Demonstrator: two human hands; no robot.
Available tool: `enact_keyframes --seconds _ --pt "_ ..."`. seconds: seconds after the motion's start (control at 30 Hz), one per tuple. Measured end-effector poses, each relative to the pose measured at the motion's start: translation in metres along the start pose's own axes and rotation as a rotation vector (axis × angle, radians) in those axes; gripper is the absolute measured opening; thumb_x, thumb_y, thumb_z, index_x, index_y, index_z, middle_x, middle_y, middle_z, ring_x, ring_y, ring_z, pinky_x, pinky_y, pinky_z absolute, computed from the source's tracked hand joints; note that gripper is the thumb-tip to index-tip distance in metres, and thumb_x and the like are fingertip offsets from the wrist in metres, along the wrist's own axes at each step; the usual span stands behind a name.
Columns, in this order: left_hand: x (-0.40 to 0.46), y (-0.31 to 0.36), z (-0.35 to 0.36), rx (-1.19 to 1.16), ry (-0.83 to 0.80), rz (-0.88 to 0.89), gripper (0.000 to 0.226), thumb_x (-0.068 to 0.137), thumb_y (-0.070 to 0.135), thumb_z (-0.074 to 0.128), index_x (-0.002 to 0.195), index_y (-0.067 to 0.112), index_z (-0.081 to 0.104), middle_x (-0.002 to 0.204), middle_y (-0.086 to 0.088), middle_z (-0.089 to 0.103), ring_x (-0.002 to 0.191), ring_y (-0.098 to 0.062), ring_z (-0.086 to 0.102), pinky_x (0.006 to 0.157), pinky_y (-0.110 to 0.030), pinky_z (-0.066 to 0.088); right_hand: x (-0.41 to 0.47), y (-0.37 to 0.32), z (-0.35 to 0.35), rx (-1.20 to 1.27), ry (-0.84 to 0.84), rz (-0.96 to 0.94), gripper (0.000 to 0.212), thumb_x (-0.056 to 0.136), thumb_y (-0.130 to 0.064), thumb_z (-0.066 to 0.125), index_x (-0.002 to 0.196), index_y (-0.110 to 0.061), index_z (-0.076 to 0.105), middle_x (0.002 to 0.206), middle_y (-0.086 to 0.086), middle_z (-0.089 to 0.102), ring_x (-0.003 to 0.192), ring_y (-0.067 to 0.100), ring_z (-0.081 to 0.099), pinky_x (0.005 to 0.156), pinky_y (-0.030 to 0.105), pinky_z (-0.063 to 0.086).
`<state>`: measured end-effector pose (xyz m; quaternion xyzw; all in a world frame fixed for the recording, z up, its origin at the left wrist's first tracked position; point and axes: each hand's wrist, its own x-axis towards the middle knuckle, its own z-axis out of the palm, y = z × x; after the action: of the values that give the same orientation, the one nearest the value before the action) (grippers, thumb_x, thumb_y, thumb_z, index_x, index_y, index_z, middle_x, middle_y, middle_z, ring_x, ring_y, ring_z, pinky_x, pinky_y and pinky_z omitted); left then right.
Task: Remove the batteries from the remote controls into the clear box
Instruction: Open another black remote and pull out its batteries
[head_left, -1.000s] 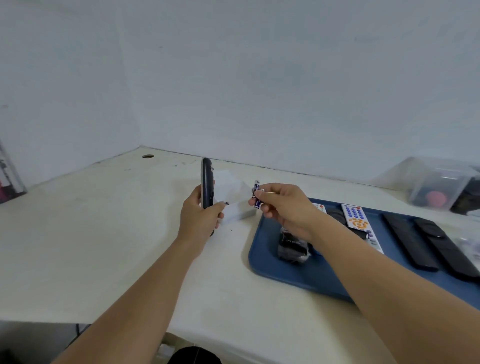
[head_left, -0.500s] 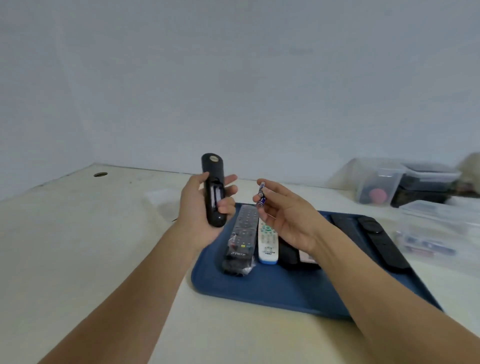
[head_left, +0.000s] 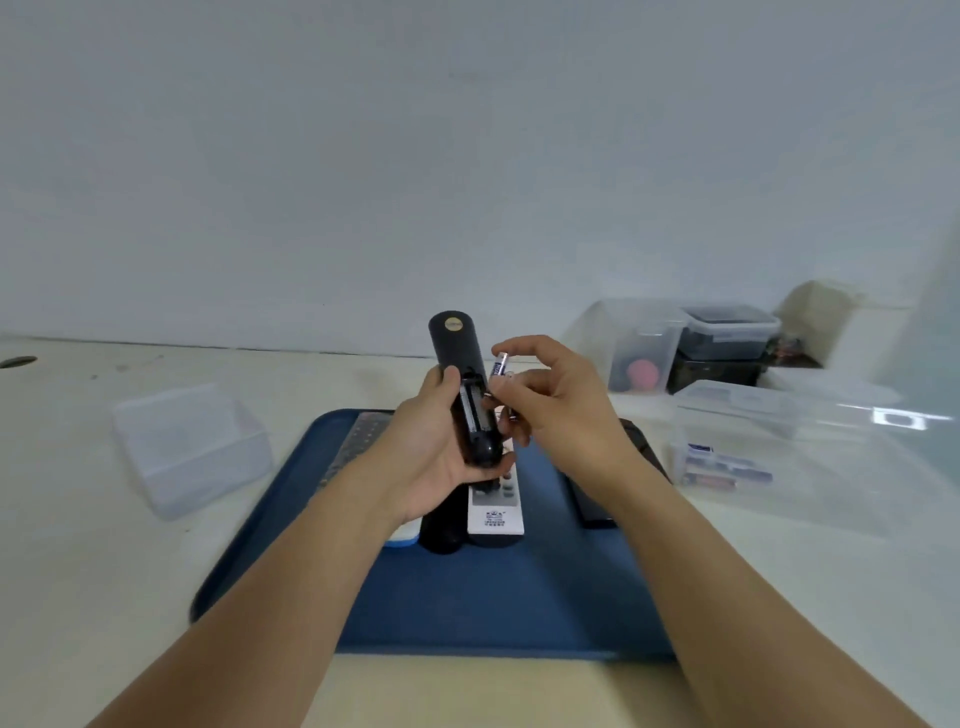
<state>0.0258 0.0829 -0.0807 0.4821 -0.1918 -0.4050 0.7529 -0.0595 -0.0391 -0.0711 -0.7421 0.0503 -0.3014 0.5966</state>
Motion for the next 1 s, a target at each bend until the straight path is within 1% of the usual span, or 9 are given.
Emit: enact_keyframes --seconds 0.07,0.17,0.3,0.37,0.5,0.67,0.77,0.93,1.0 --pt "-0.002 0.000 0.002 0.048 0.008 0.032 0.034 0.111 0.039 0.031 0.128 0.020 0.053 0.100 -0.010 0.066 0.073 -0.020 0.064 0.063 -0.038 0.053 0.000 -0.001 0.003 -0.170 0.001 -0.111 0.013 0.093 -0.009 0.066 0.103 -0.016 0.066 0.057 0.003 0.062 0.049 0.018 0.055 0.050 0.033 0.050" --pt "-0.005 0.000 0.008 0.111 0.032 0.064 0.030 0.111 0.035 0.032 0.123 0.018 0.054 0.102 -0.011 0.062 0.074 -0.020 0.060 0.057 -0.034 0.049 0.000 -0.003 0.010 -0.358 0.047 -0.214 0.005 0.092 -0.010 0.067 0.096 -0.012 0.069 0.061 0.003 0.060 0.057 0.021 0.055 0.063 0.043 0.057" --pt "-0.007 -0.001 0.014 0.116 0.066 0.069 0.036 0.112 0.034 0.031 0.130 0.010 0.051 0.108 -0.014 0.055 0.076 -0.023 0.054 0.057 -0.034 0.045 0.000 -0.004 0.013 -0.386 0.079 -0.206 0.002 0.091 -0.013 0.070 0.092 -0.011 0.069 0.064 -0.008 0.060 0.058 0.006 0.054 0.061 0.028 0.050" --pt "-0.008 0.000 0.016 0.106 0.072 0.056 0.043 0.112 0.035 0.030 0.134 0.005 0.050 0.106 -0.015 0.055 0.076 -0.023 0.053 0.057 -0.033 0.044 0.000 -0.005 0.013 -0.403 0.073 -0.192 0.002 0.091 -0.013 0.070 0.091 -0.010 0.069 0.063 -0.009 0.059 0.056 0.002 0.052 0.058 0.020 0.045" --pt "-0.008 0.001 0.018 0.027 0.053 0.035 0.047 0.111 0.039 0.028 0.129 0.008 0.058 0.102 -0.014 0.062 0.081 -0.024 0.057 0.064 -0.036 0.041 -0.002 -0.003 0.021 -0.406 0.090 -0.183 0.005 0.094 -0.013 0.065 0.089 -0.014 0.066 0.069 -0.005 0.063 0.057 0.003 0.055 0.045 0.020 0.047" --pt "-0.007 0.001 0.020 -0.144 0.090 0.053 0.045 0.110 0.038 0.035 0.132 0.008 0.061 0.113 -0.012 0.071 0.099 -0.024 0.070 0.071 -0.036 0.056 -0.003 -0.003 0.032 -0.657 0.141 -0.322 0.010 0.097 -0.017 0.059 0.088 -0.014 0.061 0.078 -0.002 0.064 0.072 0.014 0.059 0.064 0.030 0.047" --pt "-0.006 0.002 0.019 -0.139 0.125 0.073 0.041 0.110 0.031 0.037 0.135 0.006 0.058 0.117 -0.017 0.068 0.099 -0.027 0.068 0.072 -0.036 0.056 0.000 -0.005 0.032 -0.740 0.114 -0.338 0.017 0.099 -0.021 0.055 0.088 -0.011 0.062 0.078 0.001 0.064 0.074 0.021 0.058 0.066 0.037 0.046" --pt "-0.002 0.006 0.008 -0.041 0.175 0.117 0.017 0.105 0.017 0.046 0.114 0.009 0.057 0.088 -0.011 0.064 0.074 -0.022 0.061 0.062 -0.032 0.049 -0.001 -0.010 0.035 -1.210 -0.132 -0.336 0.019 0.103 -0.026 0.041 0.103 -0.017 0.058 0.066 -0.006 0.035 0.068 0.026 0.047 0.055 0.034 0.026" --pt "-0.002 0.004 0.003 -0.007 0.177 0.125 0.010 0.106 0.017 0.045 0.108 0.012 0.053 0.073 -0.006 0.060 0.059 -0.018 0.058 0.055 -0.029 0.046 -0.002 -0.014 0.029 -1.226 -0.227 -0.302 0.019 0.103 -0.028 0.040 0.106 -0.020 0.057 0.067 -0.005 0.044 0.069 0.027 0.053 0.054 0.036 0.032"
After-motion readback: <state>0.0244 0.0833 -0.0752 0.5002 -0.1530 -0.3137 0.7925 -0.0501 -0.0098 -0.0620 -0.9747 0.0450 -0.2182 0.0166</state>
